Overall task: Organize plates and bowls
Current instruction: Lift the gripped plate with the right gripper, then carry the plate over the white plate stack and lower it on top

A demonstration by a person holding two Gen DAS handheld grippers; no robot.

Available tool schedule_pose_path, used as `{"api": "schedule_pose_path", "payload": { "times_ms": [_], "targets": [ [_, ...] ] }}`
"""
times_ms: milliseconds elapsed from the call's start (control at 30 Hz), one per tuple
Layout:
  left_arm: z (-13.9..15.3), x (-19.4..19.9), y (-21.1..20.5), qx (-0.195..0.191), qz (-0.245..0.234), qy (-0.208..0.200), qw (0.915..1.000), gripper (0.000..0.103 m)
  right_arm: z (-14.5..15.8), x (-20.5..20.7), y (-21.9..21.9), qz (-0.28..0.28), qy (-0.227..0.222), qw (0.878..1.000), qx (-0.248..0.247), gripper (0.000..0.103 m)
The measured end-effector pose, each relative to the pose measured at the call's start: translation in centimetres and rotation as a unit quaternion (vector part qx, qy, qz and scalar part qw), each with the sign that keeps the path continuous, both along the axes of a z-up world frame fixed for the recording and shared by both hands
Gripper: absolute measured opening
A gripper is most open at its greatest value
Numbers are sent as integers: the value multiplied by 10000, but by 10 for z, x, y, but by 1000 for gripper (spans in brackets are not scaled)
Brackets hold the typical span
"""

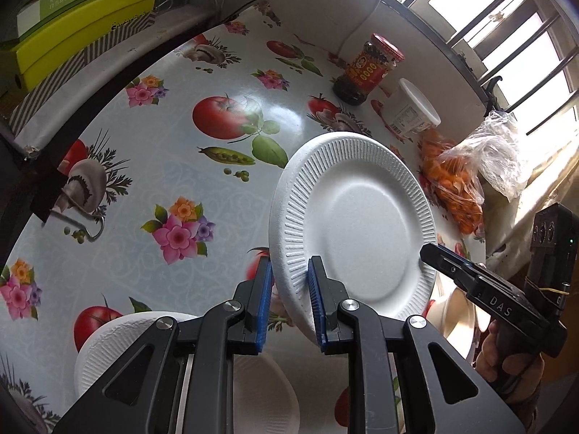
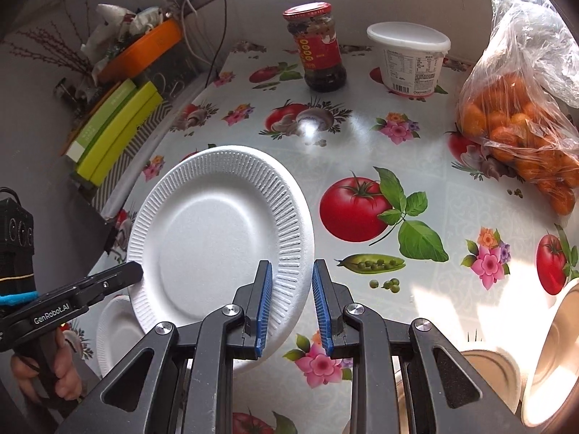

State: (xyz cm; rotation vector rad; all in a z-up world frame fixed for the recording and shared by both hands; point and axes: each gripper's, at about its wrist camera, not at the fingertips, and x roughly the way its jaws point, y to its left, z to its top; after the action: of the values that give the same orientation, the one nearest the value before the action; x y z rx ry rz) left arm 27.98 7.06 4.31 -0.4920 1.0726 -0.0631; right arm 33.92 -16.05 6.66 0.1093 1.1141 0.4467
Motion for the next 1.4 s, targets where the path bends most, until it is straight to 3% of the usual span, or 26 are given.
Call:
{"api": "schedule_pose_path", "payload": {
  "times_ms": [600, 1400],
  "targets": [
    [4, -74, 38, 20, 359, -123, 9993, 21, 2, -65, 41, 464, -12, 9988, 128, 22],
    [-12, -149, 74, 174, 697, -93, 9974, 21, -23, -122, 86, 1027, 214, 9944, 155, 22]
  ]
}}
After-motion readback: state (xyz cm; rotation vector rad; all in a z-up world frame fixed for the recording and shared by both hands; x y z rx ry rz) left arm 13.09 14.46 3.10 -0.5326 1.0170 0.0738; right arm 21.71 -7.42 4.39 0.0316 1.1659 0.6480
